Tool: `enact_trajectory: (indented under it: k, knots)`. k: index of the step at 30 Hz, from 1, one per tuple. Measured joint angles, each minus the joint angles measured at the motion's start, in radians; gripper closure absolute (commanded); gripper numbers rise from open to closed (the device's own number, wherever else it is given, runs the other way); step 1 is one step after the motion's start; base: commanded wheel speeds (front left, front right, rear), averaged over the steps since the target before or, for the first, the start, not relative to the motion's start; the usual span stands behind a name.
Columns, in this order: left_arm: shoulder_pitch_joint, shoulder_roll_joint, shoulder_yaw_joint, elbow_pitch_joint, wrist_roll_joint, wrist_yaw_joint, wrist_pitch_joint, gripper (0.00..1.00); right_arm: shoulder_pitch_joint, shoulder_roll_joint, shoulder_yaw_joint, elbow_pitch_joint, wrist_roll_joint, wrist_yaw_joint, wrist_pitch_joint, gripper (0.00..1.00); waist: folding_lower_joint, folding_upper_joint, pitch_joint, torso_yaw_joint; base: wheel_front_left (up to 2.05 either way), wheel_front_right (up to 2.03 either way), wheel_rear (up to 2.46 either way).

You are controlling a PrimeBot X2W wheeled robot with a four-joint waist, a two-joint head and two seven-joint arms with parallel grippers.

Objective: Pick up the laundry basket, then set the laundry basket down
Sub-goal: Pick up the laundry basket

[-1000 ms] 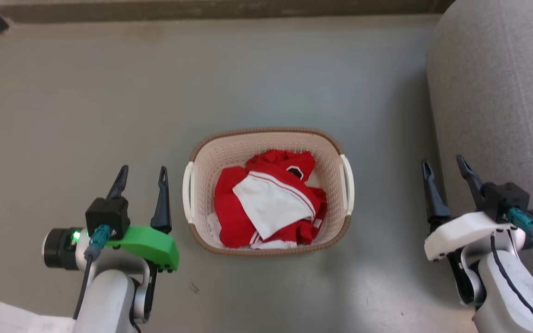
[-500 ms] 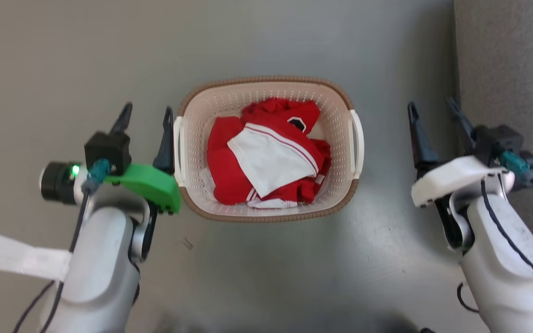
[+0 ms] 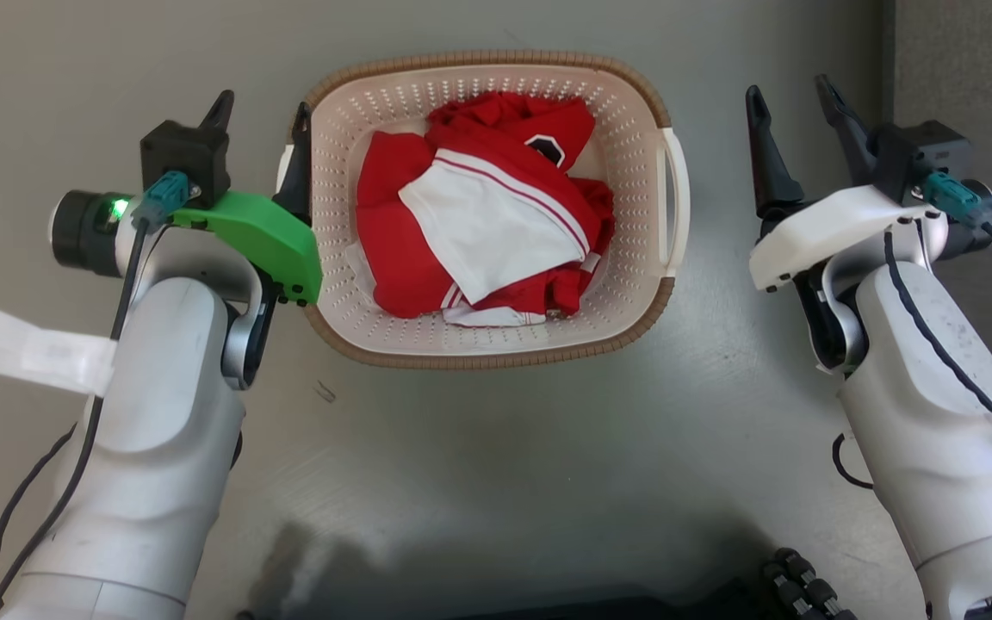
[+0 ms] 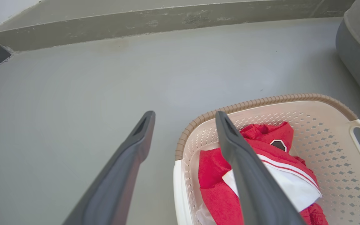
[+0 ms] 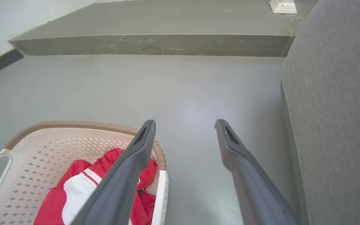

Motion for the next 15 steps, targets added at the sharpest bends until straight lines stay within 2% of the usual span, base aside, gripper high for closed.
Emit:
enact_trajectory:
  k: [6,15]
  knots:
    - [-0.038,-0.011,-0.002,0.100,-0.015,-0.029,0.010,0.00,-0.054,0.007,0.027,0.075,-0.002,0.013,0.000,0.00,0.0000,0.0000,0.050,-0.001,0.00,0.00,0.00]
    - [-0.071,-0.011,0.008,0.220,-0.026,-0.043,0.015,0.00,-0.084,0.017,0.069,0.154,-0.009,0.035,0.000,0.00,-0.0001,0.0000,0.106,-0.001,0.00,0.00,0.00]
